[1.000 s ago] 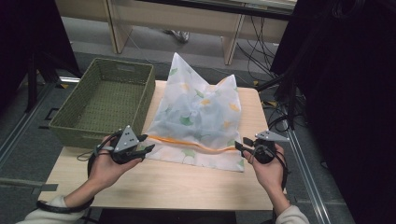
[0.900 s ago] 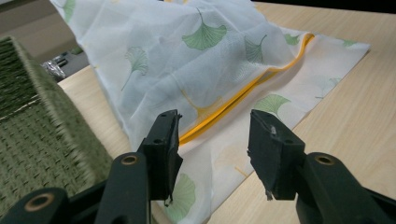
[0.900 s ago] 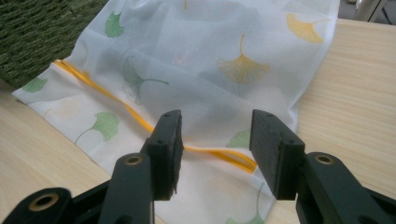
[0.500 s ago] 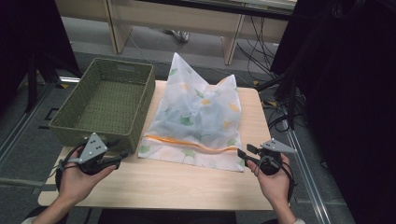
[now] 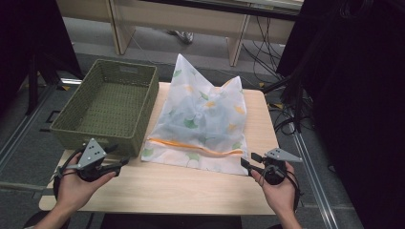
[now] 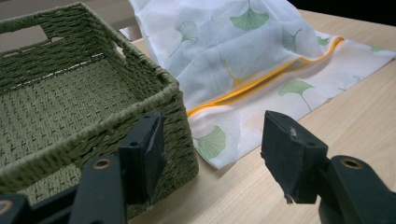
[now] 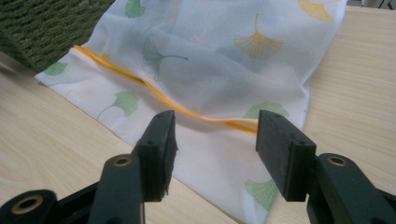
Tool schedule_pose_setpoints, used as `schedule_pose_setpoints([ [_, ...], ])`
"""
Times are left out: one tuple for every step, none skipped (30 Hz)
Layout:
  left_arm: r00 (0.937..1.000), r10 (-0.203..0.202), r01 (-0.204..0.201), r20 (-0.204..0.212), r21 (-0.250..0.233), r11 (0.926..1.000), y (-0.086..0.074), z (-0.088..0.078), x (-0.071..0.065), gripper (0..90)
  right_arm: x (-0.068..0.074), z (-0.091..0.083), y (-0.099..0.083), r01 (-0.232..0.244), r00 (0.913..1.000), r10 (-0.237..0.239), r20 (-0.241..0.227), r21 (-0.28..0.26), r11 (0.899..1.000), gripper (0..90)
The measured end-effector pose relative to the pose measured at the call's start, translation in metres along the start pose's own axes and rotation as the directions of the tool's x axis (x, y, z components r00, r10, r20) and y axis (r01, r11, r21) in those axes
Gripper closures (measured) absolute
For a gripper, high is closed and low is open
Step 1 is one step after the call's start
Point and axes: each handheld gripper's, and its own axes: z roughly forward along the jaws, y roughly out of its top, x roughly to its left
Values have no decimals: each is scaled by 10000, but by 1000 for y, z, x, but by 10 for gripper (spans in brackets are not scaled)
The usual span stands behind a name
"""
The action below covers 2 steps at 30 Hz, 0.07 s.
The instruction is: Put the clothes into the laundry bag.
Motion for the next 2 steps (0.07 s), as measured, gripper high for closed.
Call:
schedule_pose_setpoints([
  [10000,58,-58,-10,17,10000,0,0,0,382,0,0,0,-14,10000,14,-18,14,10000,488],
  [9998,170,-169,-54,83,9998,0,1,-1,380,0,0,0,47,10000,-47,14,-5,10000,494],
])
